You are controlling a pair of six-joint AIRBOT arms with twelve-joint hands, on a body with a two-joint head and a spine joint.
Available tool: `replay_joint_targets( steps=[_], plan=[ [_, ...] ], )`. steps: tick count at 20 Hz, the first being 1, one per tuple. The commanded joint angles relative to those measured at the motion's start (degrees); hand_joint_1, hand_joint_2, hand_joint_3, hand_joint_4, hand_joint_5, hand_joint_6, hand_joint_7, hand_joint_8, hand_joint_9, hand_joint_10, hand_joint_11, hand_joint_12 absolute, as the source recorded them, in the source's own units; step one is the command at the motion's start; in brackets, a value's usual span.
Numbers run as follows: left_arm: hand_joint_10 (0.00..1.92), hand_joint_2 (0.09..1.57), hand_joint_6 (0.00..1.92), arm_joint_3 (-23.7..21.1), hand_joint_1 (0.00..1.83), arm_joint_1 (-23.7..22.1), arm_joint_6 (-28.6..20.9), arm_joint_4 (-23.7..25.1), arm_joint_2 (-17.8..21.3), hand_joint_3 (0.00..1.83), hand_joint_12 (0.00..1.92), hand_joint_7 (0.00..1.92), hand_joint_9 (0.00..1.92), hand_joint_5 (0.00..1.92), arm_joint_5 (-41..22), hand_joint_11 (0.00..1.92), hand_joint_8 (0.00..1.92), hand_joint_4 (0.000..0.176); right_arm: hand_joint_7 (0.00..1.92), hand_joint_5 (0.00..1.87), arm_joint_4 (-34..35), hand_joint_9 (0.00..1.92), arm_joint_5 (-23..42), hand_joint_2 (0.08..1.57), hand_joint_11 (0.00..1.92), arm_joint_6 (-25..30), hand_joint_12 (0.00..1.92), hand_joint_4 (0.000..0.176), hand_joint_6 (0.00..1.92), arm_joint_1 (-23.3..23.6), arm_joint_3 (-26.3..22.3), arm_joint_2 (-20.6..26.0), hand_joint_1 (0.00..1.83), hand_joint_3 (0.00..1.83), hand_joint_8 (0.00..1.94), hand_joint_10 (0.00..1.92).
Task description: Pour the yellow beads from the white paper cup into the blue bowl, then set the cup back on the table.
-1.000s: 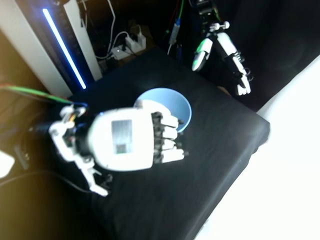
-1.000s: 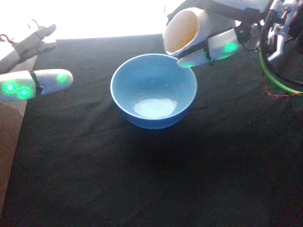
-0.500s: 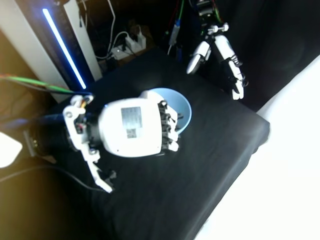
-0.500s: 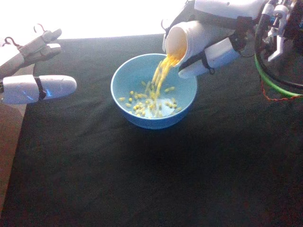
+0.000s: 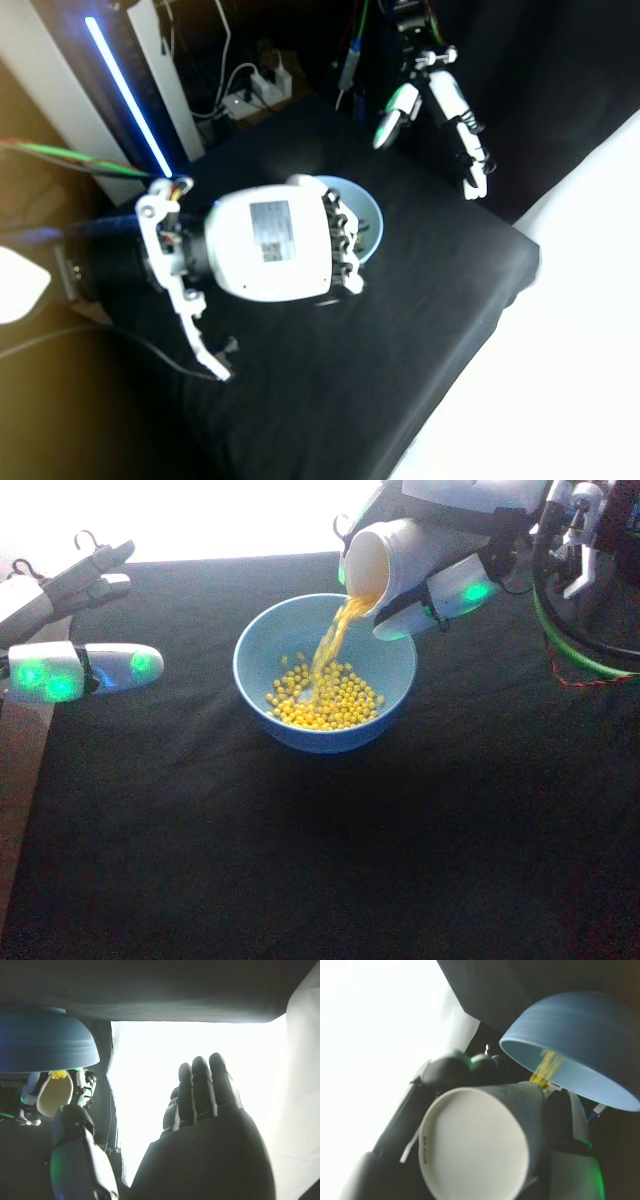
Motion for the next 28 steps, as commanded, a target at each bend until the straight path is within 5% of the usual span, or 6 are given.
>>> replay_joint_targets(
  steps=[1, 14, 21, 23, 27, 28],
  plan=[
    [0.01, 0.82, 0.0, 0.51, 0.45, -0.77, -0.58, -1.13, 0.09, 0.0, 0.13, 0.31, 0.26, 0.0, -6.44, 0.11, 0.01, 0.109, 1.22, 1.23, 3.01, 1.11, 4.45, 1.02, 1.03, 0.2, 1.59, 0.024, 0.62, 0.8, -0.2, 0.39, 1.26, 0.0, 0.51, 1.32],
    [0.0, 0.82, 0.0, 0.69, 0.46, -0.91, -0.58, -1.05, -0.12, 0.0, 0.13, 0.32, 0.25, 0.0, -6.4, 0.11, 0.01, 0.108, 1.32, 1.2, 4.0, 1.27, 4.53, 1.01, 1.28, 0.19, 1.74, 0.036, 0.58, 0.8, -0.39, 0.39, 1.26, 0.0, 0.41, 1.47],
    [0.0, 0.81, 0.0, 0.49, 0.47, -0.9, -0.59, -1.2, -0.23, 0.0, 0.11, 0.31, 0.24, 0.0, -6.32, 0.07, 0.0, 0.095, 0.99, 1.13, 18.26, 0.99, 12.37, 1.08, 0.53, 0.19, 1.01, 0.0, 0.77, 0.11, -0.79, 5.03, 1.24, 0.0, 0.92, 0.24],
    [0.01, 0.81, 0.0, 0.38, 0.48, -0.82, -0.6, -1.25, -0.22, 0.0, 0.11, 0.31, 0.24, 0.0, -6.37, 0.08, 0.0, 0.109, 0.78, 0.99, 24.27, 0.54, 15.67, 1.11, 0.05, 0.18, 1.01, 0.0, 0.96, -1.88, -0.77, 5.95, 1.12, 0.0, 0.14, 0.02],
    [0.0, 0.82, 0.0, 0.26, 0.47, -0.59, -0.62, -1.47, -0.21, 0.0, 0.12, 0.32, 0.24, 0.0, -6.54, 0.1, 0.01, 0.105, 0.68, 0.96, 35.04, 0.51, 21.82, 1.12, 0.0, 0.18, 1.15, 0.028, 1.0, -6.8, -0.44, 7.32, 1.07, 0.0, 0.01, 0.03],
    [0.01, 0.81, 0.0, 0.13, 0.47, -0.15, -0.64, -1.85, -0.21, 0.0, 0.12, 0.33, 0.26, 0.0, -6.78, 0.12, 0.01, 0.084, 0.92, 1.12, 39.58, 0.74, 24.21, 1.05, 0.15, 0.18, 1.58, 0.164, 0.74, -9.56, -0.31, 7.7, 1.07, 0.0, 0.06, 0.14]
  ],
)
